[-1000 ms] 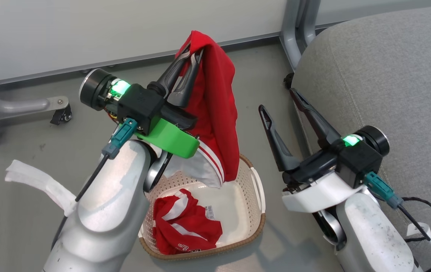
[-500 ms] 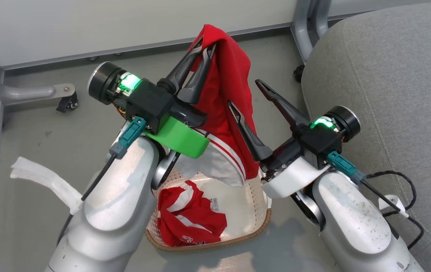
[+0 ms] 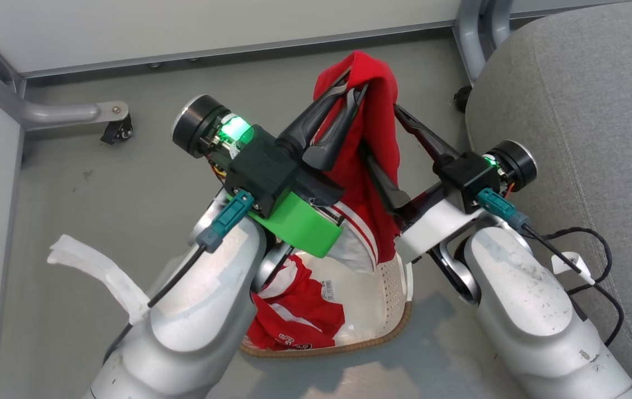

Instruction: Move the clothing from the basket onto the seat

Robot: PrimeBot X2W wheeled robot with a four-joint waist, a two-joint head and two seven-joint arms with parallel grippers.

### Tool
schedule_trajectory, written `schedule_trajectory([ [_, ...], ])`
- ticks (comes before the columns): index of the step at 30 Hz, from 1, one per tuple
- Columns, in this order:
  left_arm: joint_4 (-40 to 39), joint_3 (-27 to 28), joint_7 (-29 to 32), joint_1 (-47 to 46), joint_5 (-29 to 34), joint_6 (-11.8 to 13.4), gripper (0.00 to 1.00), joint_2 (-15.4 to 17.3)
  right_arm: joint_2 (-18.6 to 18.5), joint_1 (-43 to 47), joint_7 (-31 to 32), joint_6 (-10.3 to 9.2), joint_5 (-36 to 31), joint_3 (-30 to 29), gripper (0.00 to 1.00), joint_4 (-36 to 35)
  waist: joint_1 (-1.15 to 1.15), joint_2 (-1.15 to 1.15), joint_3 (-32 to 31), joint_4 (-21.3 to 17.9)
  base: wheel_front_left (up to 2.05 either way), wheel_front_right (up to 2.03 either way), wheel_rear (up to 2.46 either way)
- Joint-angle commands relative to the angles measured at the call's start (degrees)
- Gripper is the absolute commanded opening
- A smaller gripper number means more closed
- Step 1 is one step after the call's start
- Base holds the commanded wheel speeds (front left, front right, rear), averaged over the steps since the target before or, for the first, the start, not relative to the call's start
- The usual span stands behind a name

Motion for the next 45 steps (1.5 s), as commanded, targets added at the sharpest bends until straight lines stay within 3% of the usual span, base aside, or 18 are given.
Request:
schedule_trajectory([
  [1, -0.6, -0.5, -0.1, 0.5, -0.4, 0.0, 0.00, -0.1, -0.2, -0.9, -0.1, -0.02, -0.5, -0.6, 1.00, 0.5, 0.00, 0.00, 0.1, 0.4, 0.00, 0.00, 0.00],
  [7, -2.7, -4.5, -0.1, 0.5, -2.7, 1.4, 0.00, -0.2, -0.2, -2.2, -0.1, -0.02, 0.4, -1.7, 1.00, 3.0, 0.00, 0.00, 0.4, 1.3, 0.00, 0.00, 0.00],
  [8, -2.9, -5.0, -0.1, 0.4, -3.0, 1.6, 0.00, -0.2, -0.2, -2.4, -0.1, -0.02, 0.9, -1.5, 0.49, 3.5, 0.00, 0.00, 0.5, 1.4, 0.00, 0.00, 0.00],
  [9, -3.0, -5.6, 0.0, 0.2, -3.2, 1.9, 0.00, -0.2, -0.2, -2.8, -0.1, -0.02, 1.1, -1.3, 0.19, 4.2, 0.00, 0.00, 0.6, 1.6, 0.00, 0.00, 0.00],
  [10, -3.0, -5.9, -0.1, 0.0, -3.4, 2.0, 0.00, -0.2, -0.2, -3.0, -0.1, -0.02, 1.6, -1.2, 0.00, 4.7, 0.00, 0.00, 0.7, 1.7, 0.00, 0.00, 0.00],
  [23, -0.9, -5.9, 0.0, 0.1, -3.2, 3.0, 0.00, -0.2, -0.2, -1.7, -0.1, -0.02, 3.2, -1.2, 0.00, 4.6, 0.00, 0.00, 0.9, 1.5, 0.00, 0.00, 0.00],
  [24, -0.9, -5.8, 0.0, 0.2, -3.1, 3.1, 0.29, -0.2, -0.2, -1.7, -0.1, -0.02, 3.4, -1.2, 0.00, 4.5, 0.00, 0.00, 0.9, 1.4, 0.00, 0.00, 0.00],
  [25, -0.9, -5.7, 0.0, 0.2, -3.0, 3.2, 0.94, -0.2, -0.2, -1.6, -0.1, -0.02, 3.5, -1.2, 0.00, 4.5, 0.00, 0.00, 0.9, 1.4, 0.00, 0.00, 0.00],
  [26, -0.8, -5.7, 0.0, 0.3, -3.0, 3.3, 1.00, -0.2, -0.2, -1.6, -0.1, -0.02, 3.5, -1.3, 0.00, 4.6, 0.00, 0.00, 1.0, 1.4, 0.00, 0.00, 0.00],
  [45, 0.1, -5.6, 0.0, 1.4, -2.1, 2.9, 1.00, -0.1, -0.2, -0.9, -0.1, -0.02, 2.3, -6.5, 0.00, 5.6, 0.00, 0.00, 2.1, -0.5, 0.00, 0.00, 0.00],
])
